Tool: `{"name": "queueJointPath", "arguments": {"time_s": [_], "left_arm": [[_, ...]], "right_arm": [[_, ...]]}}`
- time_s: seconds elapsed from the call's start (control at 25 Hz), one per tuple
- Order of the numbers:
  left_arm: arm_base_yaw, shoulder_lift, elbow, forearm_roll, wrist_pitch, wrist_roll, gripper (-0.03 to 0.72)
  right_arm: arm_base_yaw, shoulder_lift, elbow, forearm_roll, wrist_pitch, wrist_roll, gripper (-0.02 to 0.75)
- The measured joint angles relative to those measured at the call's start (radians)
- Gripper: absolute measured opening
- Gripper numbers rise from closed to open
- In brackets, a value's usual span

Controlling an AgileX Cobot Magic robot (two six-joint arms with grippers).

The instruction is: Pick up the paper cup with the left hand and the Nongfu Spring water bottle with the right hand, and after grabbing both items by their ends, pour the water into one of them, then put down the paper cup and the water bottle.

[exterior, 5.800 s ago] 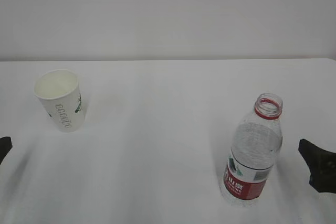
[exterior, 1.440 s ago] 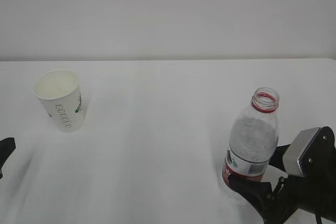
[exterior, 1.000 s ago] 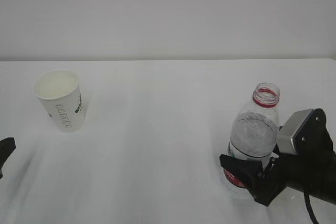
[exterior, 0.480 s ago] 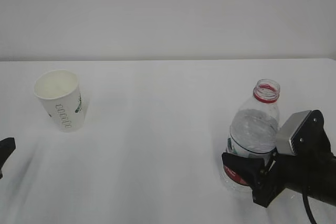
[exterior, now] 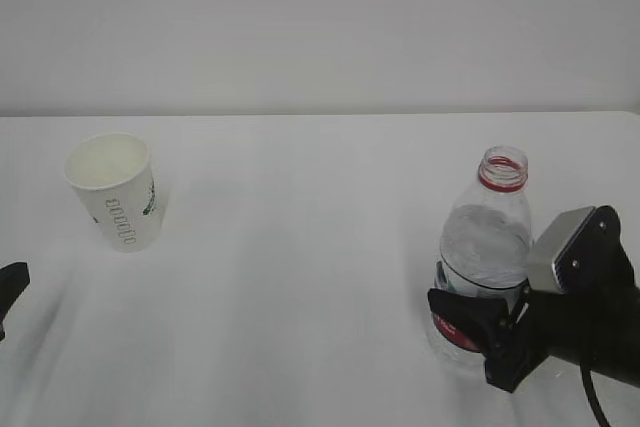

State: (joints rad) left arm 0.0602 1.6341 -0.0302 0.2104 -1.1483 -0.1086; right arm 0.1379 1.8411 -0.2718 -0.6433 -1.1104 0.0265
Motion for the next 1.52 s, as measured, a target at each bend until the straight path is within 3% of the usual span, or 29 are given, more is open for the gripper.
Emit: {"name": "queueJointPath", "arguments": {"time_s": [0.88, 1.32, 1.52], "left_arm": [[0.0, 0.0, 0.0, 0.005, 0.0, 0.0, 0.516], [0.0, 0.0, 0.0, 0.055, 0.0, 0.0, 0.516], [0.0, 0.0, -0.013, 0.094, 0.0, -0.006, 0.516]], "right_arm": [[-0.001, -0.212, 0.008, 0.377, 0.032, -0.055, 0.458], [-0.001, -0.27, 0.024, 0.621, 0.032, -0.14, 0.458], [-0.001, -0.272, 0.024, 0.68, 0.032, -0.151, 0.458]]}}
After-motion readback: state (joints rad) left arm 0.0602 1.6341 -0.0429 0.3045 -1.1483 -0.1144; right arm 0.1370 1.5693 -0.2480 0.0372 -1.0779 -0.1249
